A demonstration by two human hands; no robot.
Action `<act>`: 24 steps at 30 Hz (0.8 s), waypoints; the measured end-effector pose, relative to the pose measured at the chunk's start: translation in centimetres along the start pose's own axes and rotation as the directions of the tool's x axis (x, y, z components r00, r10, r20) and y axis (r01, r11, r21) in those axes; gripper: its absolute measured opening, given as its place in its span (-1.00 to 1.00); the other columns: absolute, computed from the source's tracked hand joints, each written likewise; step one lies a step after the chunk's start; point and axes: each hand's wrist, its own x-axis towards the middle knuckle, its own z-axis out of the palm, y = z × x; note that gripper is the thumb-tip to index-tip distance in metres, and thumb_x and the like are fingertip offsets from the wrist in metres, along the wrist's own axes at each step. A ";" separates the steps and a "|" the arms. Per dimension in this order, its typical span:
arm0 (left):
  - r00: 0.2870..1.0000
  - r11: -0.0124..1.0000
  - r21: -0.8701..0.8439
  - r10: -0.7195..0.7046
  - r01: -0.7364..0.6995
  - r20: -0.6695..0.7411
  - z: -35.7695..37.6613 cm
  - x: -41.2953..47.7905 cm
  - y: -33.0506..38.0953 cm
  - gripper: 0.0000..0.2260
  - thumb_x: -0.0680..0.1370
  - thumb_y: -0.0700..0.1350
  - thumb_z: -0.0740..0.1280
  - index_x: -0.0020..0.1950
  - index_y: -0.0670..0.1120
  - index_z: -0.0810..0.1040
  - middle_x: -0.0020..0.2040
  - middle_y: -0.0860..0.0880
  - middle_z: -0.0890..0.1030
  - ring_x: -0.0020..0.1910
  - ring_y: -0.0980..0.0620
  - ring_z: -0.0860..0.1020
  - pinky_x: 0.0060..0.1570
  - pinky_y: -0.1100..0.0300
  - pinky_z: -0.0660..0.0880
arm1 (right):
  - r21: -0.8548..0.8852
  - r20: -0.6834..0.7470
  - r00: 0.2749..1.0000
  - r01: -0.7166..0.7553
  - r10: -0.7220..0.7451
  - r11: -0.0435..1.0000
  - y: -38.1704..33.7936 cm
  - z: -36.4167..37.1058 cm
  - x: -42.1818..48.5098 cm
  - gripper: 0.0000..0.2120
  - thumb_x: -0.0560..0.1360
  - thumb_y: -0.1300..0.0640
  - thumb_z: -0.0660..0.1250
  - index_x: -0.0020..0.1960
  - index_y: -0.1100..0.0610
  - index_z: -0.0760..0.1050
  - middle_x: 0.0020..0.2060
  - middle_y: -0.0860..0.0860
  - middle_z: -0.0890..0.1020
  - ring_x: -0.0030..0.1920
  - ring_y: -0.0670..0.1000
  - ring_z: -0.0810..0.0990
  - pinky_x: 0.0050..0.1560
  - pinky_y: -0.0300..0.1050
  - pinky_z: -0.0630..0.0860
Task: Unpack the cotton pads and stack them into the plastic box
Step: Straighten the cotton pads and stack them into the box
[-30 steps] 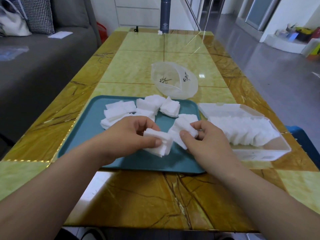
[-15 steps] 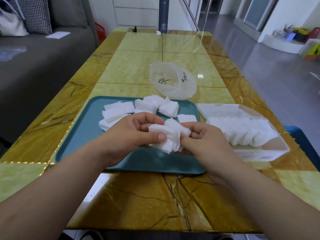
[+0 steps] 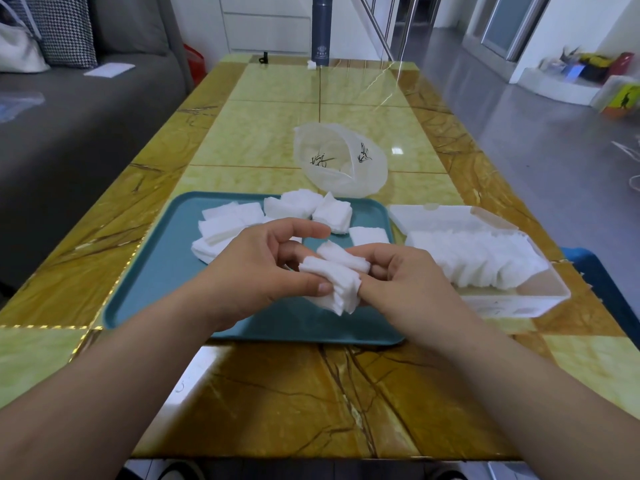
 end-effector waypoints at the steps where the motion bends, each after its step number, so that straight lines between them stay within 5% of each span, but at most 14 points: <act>1: 1.000 1.000 0.016 0.003 -0.003 0.000 0.1 0.0 0.0 -0.43 0.37 -0.35 0.60 0.30 0.03 0.58 -0.03 -0.13 0.76 0.09 -0.34 0.66 0.23 -0.13 0.61 | -0.007 0.003 1.000 0.001 -0.001 1.000 0.1 0.0 0.0 -0.75 0.55 0.27 0.43 0.16 0.02 0.70 -0.10 -0.07 0.79 0.01 -0.03 0.75 0.16 0.12 0.67; 4: 1.000 0.999 0.029 0.020 -0.020 -0.004 0.2 0.0 0.0 -0.43 0.36 -0.33 0.62 0.30 0.04 0.59 -0.03 -0.13 0.75 0.08 -0.37 0.65 0.24 -0.22 0.58 | -0.026 0.031 1.000 0.006 -0.006 1.000 0.1 -0.1 0.0 -0.73 0.58 0.28 0.39 0.21 0.03 0.69 -0.06 -0.07 0.79 0.03 -0.04 0.75 0.18 0.12 0.66; 10: 0.997 0.995 0.092 0.047 -0.041 -0.069 0.3 0.3 -0.6 -0.47 0.33 -0.31 0.65 0.23 -0.01 0.63 0.01 -0.18 0.71 0.01 -0.23 0.69 0.05 -0.01 0.66 | -0.089 0.074 0.997 0.030 -0.023 0.996 -0.2 0.1 -0.2 -0.66 0.61 0.33 0.30 0.23 -0.01 0.67 -0.02 -0.12 0.77 0.07 -0.09 0.73 0.22 0.08 0.64; 13: 0.995 0.988 0.155 0.041 -0.027 -0.087 0.3 0.5 -1.1 -0.43 0.33 -0.22 0.67 0.29 0.05 0.61 -0.13 -0.02 0.67 -0.17 -0.01 0.64 -0.05 0.07 0.62 | -0.029 0.112 0.994 -0.013 0.016 0.999 -0.2 -0.1 0.1 -0.56 0.49 0.43 0.34 0.20 0.01 0.68 0.02 -0.01 0.77 0.13 0.03 0.72 0.29 0.20 0.59; 16: 0.997 0.976 0.215 0.049 -0.034 -0.064 0.2 0.6 -1.1 -0.51 0.33 -0.09 0.68 0.22 0.08 0.65 -0.13 -0.13 0.68 -0.17 -0.13 0.64 -0.10 -0.04 0.58 | -0.021 0.140 0.990 0.015 -0.012 1.000 -0.1 -0.2 0.1 -0.49 0.37 0.34 0.43 0.26 -0.01 0.62 0.09 -0.04 0.74 0.15 -0.05 0.70 0.26 0.00 0.61; 19: 0.998 0.960 0.280 0.048 -0.033 -0.048 0.2 0.6 -1.3 -0.71 0.36 -0.07 0.66 0.02 0.01 0.69 -0.14 -0.20 0.66 -0.29 0.01 0.55 -0.23 0.05 0.46 | -0.131 0.063 0.996 0.067 -0.059 0.989 0.4 0.1 0.1 -0.58 0.45 0.28 0.51 0.25 -0.04 0.61 0.07 -0.13 0.73 0.10 -0.16 0.69 0.23 -0.12 0.61; 24: 0.994 0.892 0.451 0.010 0.039 -0.106 0.6 0.9 -2.3 -0.69 0.34 -0.01 0.66 -0.03 0.01 0.63 -0.24 -0.09 0.67 -0.34 0.12 0.54 -0.26 0.11 0.47 | -0.251 -0.079 0.996 0.014 -0.034 0.968 1.3 0.5 0.7 -0.62 0.50 0.29 0.46 0.29 0.07 0.63 0.07 -0.11 0.72 0.09 -0.18 0.68 0.25 -0.17 0.61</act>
